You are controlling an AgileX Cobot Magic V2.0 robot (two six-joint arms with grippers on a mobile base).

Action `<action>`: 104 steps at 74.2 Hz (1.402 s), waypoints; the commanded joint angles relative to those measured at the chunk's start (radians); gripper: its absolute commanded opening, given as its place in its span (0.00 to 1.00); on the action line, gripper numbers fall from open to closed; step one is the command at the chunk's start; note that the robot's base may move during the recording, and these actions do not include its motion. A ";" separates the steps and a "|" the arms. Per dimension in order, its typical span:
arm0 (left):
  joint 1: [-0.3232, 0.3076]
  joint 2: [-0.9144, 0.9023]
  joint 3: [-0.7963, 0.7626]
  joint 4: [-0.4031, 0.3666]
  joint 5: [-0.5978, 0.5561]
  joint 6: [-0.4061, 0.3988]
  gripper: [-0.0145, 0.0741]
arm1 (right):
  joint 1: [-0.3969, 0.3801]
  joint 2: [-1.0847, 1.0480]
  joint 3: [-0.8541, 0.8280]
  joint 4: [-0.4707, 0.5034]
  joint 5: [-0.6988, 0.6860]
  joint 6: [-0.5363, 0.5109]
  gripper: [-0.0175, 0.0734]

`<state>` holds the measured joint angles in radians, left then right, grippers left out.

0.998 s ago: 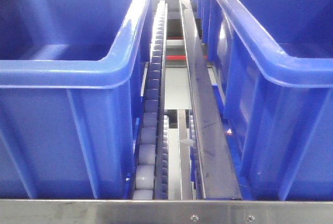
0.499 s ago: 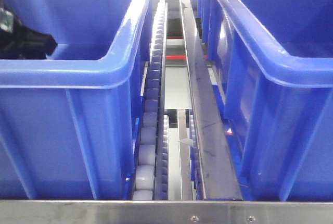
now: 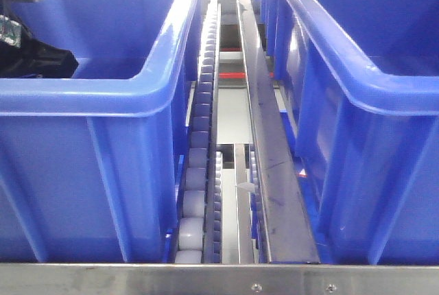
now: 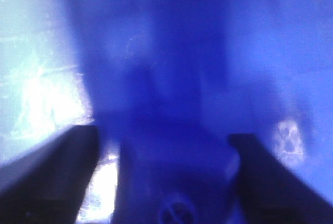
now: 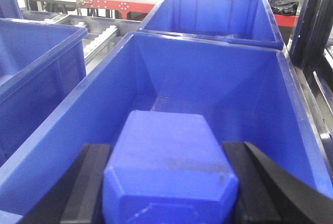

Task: Pick and sort blue part to right shelf
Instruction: 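Lower the left gripper into a blue bin and release its part, then lower the right gripper into the adjacent blue bin and release its part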

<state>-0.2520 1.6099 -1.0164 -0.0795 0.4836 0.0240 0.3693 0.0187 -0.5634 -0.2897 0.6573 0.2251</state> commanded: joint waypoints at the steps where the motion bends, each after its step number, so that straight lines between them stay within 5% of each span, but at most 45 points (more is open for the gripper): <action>1: 0.001 -0.040 -0.035 -0.015 -0.050 0.001 0.85 | -0.002 0.027 -0.028 -0.024 -0.086 -0.004 0.47; 17: 0.001 -0.176 -0.084 -0.023 0.009 0.001 0.81 | -0.002 0.027 -0.028 -0.027 -0.081 -0.004 0.47; 37: 0.001 -0.549 0.023 -0.023 0.027 -0.003 0.48 | -0.002 0.145 -0.040 -0.024 -0.078 0.027 0.47; 54: 0.001 -0.826 0.169 -0.029 0.027 -0.003 0.31 | -0.002 0.421 -0.151 0.005 -0.009 0.111 0.47; 87: 0.001 -1.195 0.321 0.002 0.027 -0.003 0.30 | -0.035 1.025 -0.504 0.045 0.193 0.100 0.47; 104: 0.001 -1.307 0.370 0.011 0.047 -0.003 0.30 | -0.238 1.237 -0.573 0.227 0.179 -0.101 0.47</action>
<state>-0.2520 0.3178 -0.6336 -0.0690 0.5923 0.0240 0.1982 1.2194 -1.0881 -0.1184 0.8974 0.2203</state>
